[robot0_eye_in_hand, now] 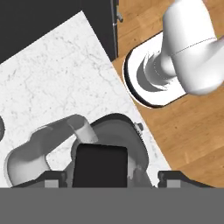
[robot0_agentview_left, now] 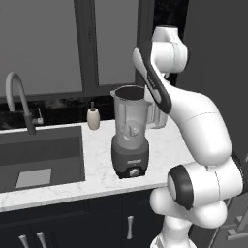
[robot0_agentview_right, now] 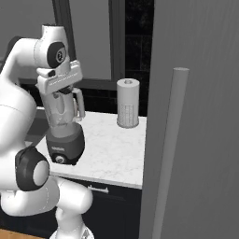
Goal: Close the lid blender by securely placing the lid on top.
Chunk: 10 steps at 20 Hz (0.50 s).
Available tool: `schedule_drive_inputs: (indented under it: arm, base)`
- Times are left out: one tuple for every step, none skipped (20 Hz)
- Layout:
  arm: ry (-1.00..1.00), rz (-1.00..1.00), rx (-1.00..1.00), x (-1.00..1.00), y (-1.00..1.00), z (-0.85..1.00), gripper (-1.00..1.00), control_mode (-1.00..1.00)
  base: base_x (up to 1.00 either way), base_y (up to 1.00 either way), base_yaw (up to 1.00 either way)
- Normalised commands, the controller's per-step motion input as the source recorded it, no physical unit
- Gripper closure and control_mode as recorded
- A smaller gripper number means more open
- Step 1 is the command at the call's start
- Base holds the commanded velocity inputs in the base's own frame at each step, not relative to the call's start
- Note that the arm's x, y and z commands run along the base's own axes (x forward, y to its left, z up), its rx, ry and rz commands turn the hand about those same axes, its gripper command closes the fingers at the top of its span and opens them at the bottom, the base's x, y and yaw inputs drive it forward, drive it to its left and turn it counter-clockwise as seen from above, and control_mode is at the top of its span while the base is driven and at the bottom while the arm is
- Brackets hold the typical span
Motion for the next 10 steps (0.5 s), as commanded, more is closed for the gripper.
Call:
schedule_drive_inputs:
  arm:
    - [0.0, -0.16, 0.0, -0.28, 0.0, 0.0, -1.0, -1.0]
    - [0.0, -0.17, 0.0, -0.29, 0.0, 0.0, -1.0, -1.0]
    - [0.0, -0.18, 0.0, -0.34, -0.06, 0.0, -1.0, -1.0]
    - [0.0, -0.19, 0.0, -0.39, -0.1, 0.0, -1.0, -1.0]
    - [0.0, -0.2, 0.0, -0.45, -0.14, 0.0, -1.0, -1.0]
    - [0.0, -0.2, 0.0, -0.52, -0.19, 0.0, -1.0, -1.0]
    - [0.0, -0.22, 0.0, -0.61, -0.26, 0.0, -1.0, -1.0]
    - [0.0, -0.23, 0.0, -0.66, -0.29, 0.0, -1.0, -1.0]
    - [0.0, -0.24, 0.0, -0.71, -0.3, 0.0, -1.0, -1.0]
    - [0.0, -0.25, 0.0, -0.75, -0.29, 0.0, -1.0, -1.0]
  base:
    - [0.0, 0.0, 0.0]
    - [0.0, 0.0, 0.0]
    - [0.0, 0.0, 0.0]
    - [0.0, 0.0, 0.0]
    - [0.0, 0.0, 0.0]
    - [0.0, 0.0, 0.0]
    - [0.0, 0.0, 0.0]
    - [0.0, 0.0, 0.0]
    - [0.0, 0.0, 0.0]
    - [0.0, 0.0, 0.0]
